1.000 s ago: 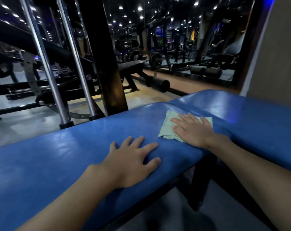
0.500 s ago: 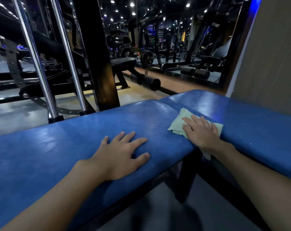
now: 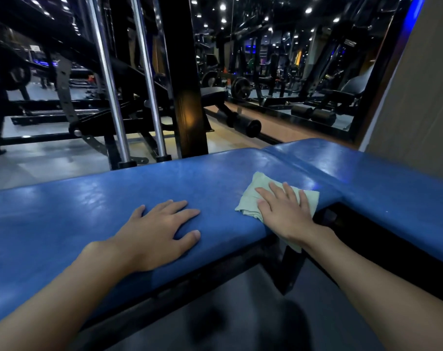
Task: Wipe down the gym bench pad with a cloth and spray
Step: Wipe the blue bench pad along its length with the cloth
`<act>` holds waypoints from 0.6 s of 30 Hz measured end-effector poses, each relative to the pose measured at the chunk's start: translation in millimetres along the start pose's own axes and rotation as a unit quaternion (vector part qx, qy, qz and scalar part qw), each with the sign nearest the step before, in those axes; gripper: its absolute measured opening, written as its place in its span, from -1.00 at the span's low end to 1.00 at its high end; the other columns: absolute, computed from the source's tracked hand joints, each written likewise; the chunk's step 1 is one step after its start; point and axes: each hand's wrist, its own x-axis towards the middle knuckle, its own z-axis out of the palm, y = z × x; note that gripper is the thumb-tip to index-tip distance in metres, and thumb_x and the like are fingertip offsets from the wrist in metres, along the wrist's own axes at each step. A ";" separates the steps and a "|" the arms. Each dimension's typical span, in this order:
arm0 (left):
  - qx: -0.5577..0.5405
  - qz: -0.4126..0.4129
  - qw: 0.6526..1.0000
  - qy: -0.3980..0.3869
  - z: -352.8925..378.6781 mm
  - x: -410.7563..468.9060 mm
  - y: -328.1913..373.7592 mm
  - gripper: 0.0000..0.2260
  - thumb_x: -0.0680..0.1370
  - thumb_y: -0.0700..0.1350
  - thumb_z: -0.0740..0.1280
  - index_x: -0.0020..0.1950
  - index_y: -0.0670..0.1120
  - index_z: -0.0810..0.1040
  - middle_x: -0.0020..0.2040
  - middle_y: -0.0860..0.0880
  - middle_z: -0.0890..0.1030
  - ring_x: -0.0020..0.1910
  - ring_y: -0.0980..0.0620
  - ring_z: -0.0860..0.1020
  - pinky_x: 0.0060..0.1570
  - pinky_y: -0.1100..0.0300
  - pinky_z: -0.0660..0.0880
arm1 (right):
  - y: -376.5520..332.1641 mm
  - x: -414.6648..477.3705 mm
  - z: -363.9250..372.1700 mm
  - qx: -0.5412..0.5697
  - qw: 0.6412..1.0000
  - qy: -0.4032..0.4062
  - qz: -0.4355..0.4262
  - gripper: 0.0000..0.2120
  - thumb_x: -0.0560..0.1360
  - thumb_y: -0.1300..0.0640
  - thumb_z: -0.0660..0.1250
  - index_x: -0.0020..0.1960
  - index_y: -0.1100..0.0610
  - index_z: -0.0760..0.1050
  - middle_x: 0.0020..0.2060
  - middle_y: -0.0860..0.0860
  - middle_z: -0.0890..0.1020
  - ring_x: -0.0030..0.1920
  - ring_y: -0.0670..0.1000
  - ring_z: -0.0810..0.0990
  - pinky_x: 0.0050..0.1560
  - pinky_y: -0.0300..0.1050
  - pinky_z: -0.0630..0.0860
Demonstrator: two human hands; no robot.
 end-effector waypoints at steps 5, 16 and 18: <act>-0.010 -0.035 0.999 0.016 1.9 -40.1 -30.4 -0.38 0.53 0.41 -0.08 0.57 0.27 0.08 0.61 0.20 0.05 0.59 0.16 -0.03 0.54 -0.07 -0.07 | -50.5 -20.8 7.3 -0.022 0.998 -0.020 -0.054 -0.51 0.63 -0.12 -0.14 0.56 -0.23 0.04 0.60 -0.12 -0.02 0.58 0.02 -0.19 0.51 0.16 -0.29; 0.011 -0.128 0.990 0.058 -2.3 -149.6 -100.0 -0.19 0.34 0.44 -0.22 0.56 0.24 0.17 0.59 0.18 0.14 0.56 0.17 0.09 0.50 -0.03 0.07 | -165.5 -74.4 30.3 -0.054 0.977 -0.036 -0.205 -0.50 0.64 -0.13 -0.17 0.57 -0.21 0.00 0.61 -0.09 -0.04 0.58 0.02 -0.17 0.52 0.17 -0.25; 0.008 -0.149 0.987 0.067 -1.5 -171.0 -113.3 -0.20 0.34 0.44 -0.21 0.55 0.25 0.18 0.59 0.19 0.15 0.55 0.18 0.09 0.49 -0.01 0.07 | -188.1 -85.6 36.6 -0.059 0.968 -0.028 -0.241 -0.51 0.64 -0.13 -0.16 0.57 -0.21 0.01 0.61 -0.09 -0.02 0.59 0.03 -0.15 0.52 0.17 -0.23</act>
